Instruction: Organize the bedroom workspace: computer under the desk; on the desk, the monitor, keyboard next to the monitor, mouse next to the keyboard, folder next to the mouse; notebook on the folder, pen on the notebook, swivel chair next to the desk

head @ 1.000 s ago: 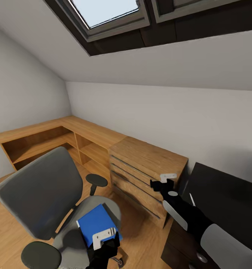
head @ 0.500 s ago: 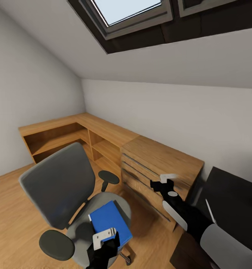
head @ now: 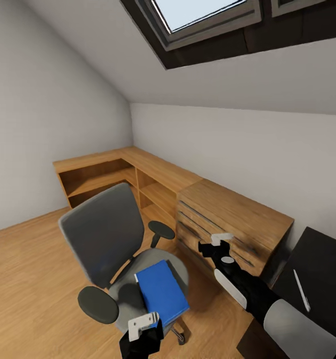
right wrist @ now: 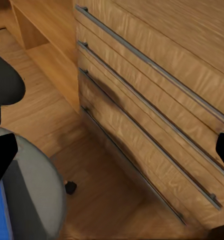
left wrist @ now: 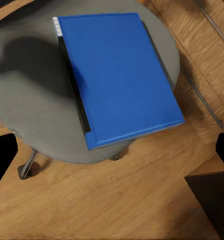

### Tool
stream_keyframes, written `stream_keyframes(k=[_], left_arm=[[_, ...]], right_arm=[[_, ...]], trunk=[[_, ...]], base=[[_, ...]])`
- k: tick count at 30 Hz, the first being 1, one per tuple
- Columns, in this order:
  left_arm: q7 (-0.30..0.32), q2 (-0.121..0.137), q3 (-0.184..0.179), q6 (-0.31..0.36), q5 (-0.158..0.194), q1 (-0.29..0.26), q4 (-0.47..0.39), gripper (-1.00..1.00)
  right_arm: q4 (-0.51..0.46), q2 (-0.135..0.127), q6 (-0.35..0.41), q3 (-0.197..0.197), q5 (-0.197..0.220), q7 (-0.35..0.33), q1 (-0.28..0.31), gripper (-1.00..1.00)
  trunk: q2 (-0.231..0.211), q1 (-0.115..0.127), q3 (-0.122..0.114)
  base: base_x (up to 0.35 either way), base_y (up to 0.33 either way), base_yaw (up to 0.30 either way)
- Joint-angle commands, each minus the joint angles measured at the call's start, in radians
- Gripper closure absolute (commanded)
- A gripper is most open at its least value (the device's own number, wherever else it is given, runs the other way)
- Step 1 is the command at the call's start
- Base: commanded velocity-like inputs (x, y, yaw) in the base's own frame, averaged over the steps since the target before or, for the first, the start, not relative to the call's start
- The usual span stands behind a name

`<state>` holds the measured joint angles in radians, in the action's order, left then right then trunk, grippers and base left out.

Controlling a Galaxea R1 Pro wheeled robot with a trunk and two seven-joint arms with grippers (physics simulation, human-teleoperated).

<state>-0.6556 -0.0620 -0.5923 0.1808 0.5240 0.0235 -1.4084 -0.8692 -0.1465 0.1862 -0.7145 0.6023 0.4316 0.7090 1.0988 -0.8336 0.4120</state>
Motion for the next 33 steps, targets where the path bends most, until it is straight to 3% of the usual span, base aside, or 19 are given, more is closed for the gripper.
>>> stream_keyframes(k=[1, 10, 11, 14, 18, 24, 33], left_arm=[[-0.005, 0.0, -0.001, 0.004, 0.004, 0.0, 0.001, -1.0], [-0.009, -0.003, -0.036, 0.003, 0.007, 0.0, 0.054, -1.0], [-0.009, -0.009, -0.038, 0.0, 0.008, 0.0, 0.095, -1.0], [-0.009, -0.062, -0.035, -0.007, 0.006, 0.0, 0.191, -1.0], [-0.009, -0.086, -0.031, -0.011, 0.001, 0.0, 0.241, -1.0], [-0.009, -0.089, 0.008, -0.011, -0.001, 0.0, 0.245, -1.0], [-0.009, -0.09, 0.016, -0.011, -0.001, 0.0, 0.244, -1.0]], right_arm=[[-0.002, -0.001, 0.004, -0.005, 0.005, 0.009, 0.001, -1.0], [-0.002, -0.002, 0.005, -0.008, 0.007, 0.007, 0.001, -1.0], [-0.002, -0.002, 0.005, -0.008, 0.007, 0.007, 0.001, -1.0], [-0.002, -0.003, 0.005, -0.007, 0.006, 0.007, 0.001, -1.0], [-0.002, -0.004, 0.004, -0.006, 0.005, 0.007, 0.001, -1.0], [-0.001, -0.004, 0.004, -0.006, 0.005, 0.008, 0.001, -1.0], [0.009, -0.002, 0.004, -0.006, 0.005, 0.007, 0.001, -1.0]], trunk=[[0.001, 0.0, 0.002], [0.001, 0.0, 0.003], [0.001, 0.0, 0.003], [0.001, 0.0, 0.003], [0.001, 0.0, 0.003], [0.001, 0.0, 0.005], [0.001, 0.0, 0.013]], base=[[-0.304, 0.0, 0.175], [-0.067, 0.0, 0.03], [-0.002, 0.0, 0.001], [0.0, 0.0, 0.0], [0.0, 0.0, 0.0], [0.0, 0.0, 0.119], [0.0, 0.0, 0.2]])
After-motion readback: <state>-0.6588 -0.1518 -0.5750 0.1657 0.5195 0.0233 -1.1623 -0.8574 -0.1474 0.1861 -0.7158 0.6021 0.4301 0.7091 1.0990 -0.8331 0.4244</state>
